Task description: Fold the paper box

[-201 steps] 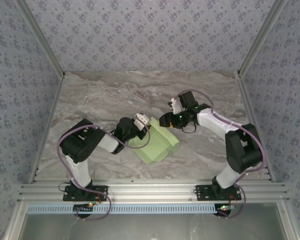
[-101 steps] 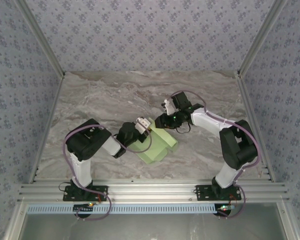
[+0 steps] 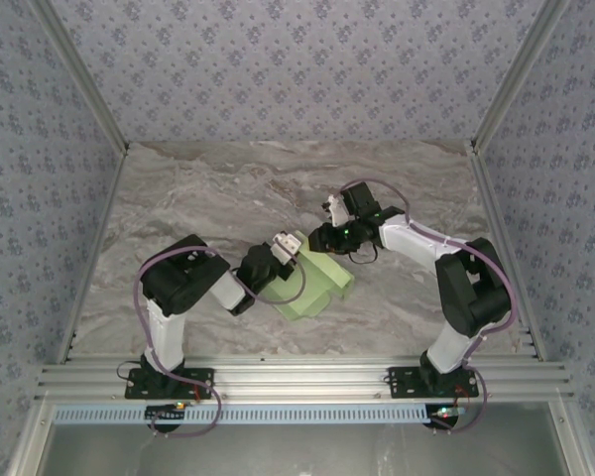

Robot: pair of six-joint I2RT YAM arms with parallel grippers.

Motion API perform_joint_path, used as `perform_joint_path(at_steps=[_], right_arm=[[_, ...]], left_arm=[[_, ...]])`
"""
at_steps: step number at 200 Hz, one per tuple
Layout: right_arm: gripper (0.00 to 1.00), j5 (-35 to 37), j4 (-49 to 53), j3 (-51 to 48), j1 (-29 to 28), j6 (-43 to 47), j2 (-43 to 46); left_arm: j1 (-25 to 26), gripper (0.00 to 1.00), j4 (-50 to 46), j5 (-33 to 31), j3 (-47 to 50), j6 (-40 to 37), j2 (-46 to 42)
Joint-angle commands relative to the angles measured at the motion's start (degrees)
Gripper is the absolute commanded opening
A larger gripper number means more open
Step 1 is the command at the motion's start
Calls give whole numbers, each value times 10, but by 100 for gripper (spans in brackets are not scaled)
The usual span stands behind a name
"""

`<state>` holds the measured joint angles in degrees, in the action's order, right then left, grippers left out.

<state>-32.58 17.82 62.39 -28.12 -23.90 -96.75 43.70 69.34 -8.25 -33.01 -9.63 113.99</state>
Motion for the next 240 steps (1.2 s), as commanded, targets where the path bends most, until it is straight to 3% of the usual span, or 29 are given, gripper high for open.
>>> perform_joint_path(at_steps=[1,19,49,119,165,201,240], right_arm=[[36,12,27,-22,-11,-21,-10],[35,10,19,-26,-13,-30,-13],[34,8,17,-23,-15,-34,-22],[31,32,28,-3,-13,-36,-36],[30,28,33,-1,-12,-32,-42],[30,21,35,-3,-13,-30,-41],[30,13,48,4,-12,-18,-43]], left_arm=[[4,10,-13,-53,-10,-37,24],[4,11,-23,-49,-13,-26,10],[4,28,-23,-18,-9,-1,-19],[-18,43,37,37,69,33,-76],[-33,45,84,45,122,25,-94],[-42,44,85,47,103,9,-90],[-59,36,69,112,97,7,-95]])
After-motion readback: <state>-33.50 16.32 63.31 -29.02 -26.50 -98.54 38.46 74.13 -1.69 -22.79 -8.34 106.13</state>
